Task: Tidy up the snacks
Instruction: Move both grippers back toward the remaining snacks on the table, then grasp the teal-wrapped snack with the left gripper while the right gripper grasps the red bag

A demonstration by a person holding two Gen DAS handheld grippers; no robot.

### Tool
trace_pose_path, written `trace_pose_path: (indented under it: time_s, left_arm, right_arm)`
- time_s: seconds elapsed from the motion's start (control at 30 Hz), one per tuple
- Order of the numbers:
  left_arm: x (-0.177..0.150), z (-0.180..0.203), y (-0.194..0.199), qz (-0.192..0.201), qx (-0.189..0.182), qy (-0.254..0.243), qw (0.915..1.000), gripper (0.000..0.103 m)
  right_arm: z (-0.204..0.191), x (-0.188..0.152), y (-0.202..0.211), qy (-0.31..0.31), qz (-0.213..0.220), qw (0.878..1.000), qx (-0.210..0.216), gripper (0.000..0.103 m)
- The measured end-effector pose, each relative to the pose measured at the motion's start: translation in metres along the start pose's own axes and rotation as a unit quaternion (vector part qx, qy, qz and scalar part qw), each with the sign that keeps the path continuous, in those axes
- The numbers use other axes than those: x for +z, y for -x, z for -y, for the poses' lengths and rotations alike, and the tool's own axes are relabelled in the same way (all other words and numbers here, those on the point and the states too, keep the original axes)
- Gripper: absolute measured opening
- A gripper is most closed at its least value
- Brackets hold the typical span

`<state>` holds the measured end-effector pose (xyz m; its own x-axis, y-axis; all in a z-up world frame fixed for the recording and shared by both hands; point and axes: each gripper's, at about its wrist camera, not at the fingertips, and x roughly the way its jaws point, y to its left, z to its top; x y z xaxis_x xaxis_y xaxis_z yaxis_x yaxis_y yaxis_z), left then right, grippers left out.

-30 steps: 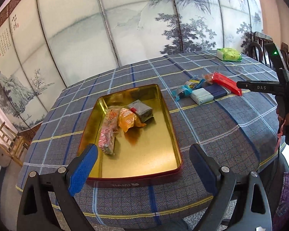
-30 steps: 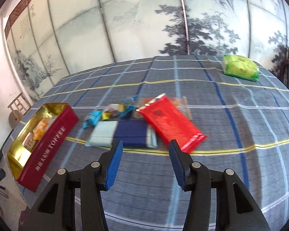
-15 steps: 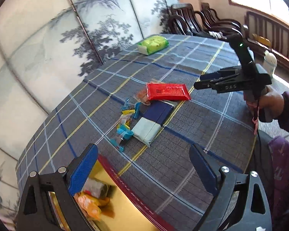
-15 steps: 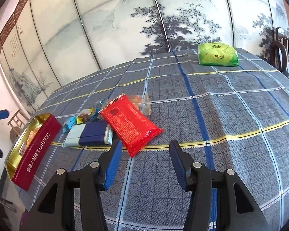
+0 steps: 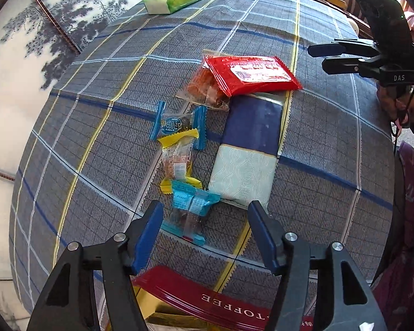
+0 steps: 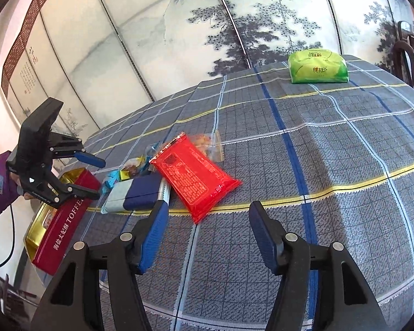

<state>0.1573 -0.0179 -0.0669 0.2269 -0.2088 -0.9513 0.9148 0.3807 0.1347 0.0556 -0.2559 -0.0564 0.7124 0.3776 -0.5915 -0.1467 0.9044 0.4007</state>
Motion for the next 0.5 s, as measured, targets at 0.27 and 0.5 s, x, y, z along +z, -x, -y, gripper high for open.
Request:
trace_pose_path:
  time_s: [0.27, 0.5]
  left_arm:
    - [-0.004, -0.024, -0.023, -0.014, -0.049, 0.029, 0.9983, 0.023]
    - [-0.013, -0.001, 0.009, 0.008, 0.023, 0.103, 0.9944, 0.022]
  right_arm:
    - [0.002, 0.001, -0.006, -0.004, -0.014, 1.0, 0.002, 0.068]
    - [0.01, 0.001, -0.008, -0.023, -0.02, 1.0, 0.005, 0.072]
